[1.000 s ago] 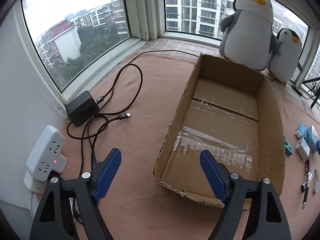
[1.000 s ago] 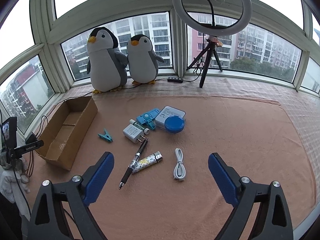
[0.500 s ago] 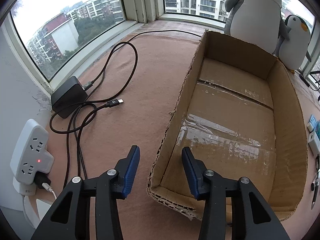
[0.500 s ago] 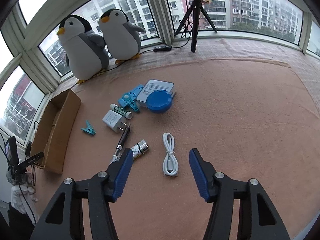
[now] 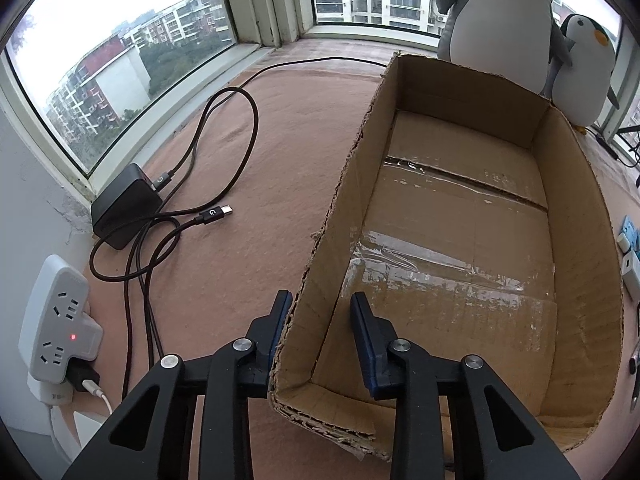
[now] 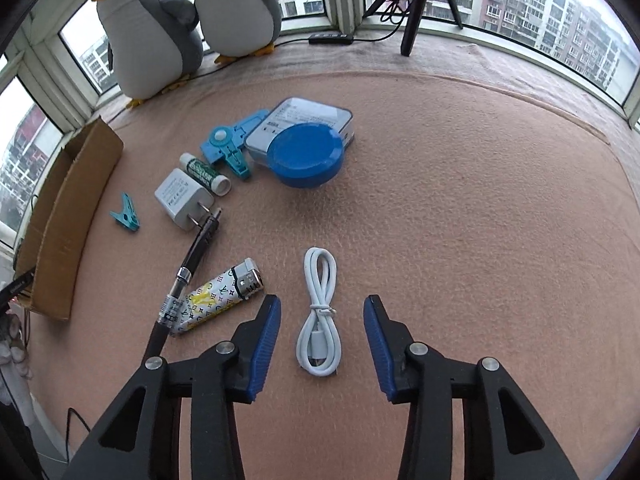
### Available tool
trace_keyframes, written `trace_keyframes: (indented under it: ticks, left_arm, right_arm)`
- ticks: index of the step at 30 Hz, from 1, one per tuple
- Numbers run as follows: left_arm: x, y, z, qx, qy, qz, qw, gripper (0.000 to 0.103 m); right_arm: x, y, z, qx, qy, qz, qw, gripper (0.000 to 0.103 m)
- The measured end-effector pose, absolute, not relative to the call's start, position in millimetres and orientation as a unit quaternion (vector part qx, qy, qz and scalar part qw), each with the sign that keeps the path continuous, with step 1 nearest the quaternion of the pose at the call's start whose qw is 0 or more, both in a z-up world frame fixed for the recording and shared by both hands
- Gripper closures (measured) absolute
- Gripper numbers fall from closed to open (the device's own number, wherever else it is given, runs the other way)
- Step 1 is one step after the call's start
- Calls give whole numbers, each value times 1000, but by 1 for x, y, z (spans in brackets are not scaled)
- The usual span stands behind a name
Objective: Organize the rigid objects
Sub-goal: 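Grasp the white USB cable with the right gripper and lift it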
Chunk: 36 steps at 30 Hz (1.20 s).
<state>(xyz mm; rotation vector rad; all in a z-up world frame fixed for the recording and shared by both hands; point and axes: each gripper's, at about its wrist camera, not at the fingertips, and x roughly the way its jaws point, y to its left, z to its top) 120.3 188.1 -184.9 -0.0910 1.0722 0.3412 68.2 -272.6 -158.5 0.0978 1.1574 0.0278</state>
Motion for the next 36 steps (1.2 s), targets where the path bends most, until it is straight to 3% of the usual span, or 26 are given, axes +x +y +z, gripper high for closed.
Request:
trace_keyframes:
  ticks: [10, 12, 23, 36]
  left_arm:
    - [117, 180, -185, -27, 502, 168, 848, 70]
    - [116, 178, -185, -24, 500, 169, 849, 70]
    - [114, 175, -183, -18, 499, 167, 850, 70]
    - [113, 174, -182, -17, 498, 168, 851, 70]
  right_arm:
    - [74, -262, -174, 0, 563, 9, 826, 77]
    - [73, -261, -174, -6, 562, 11, 827, 85]
    - [66, -265, -165, 9, 548, 15, 837, 86]
    - [62, -230, -81, 34, 464, 77, 882, 86]
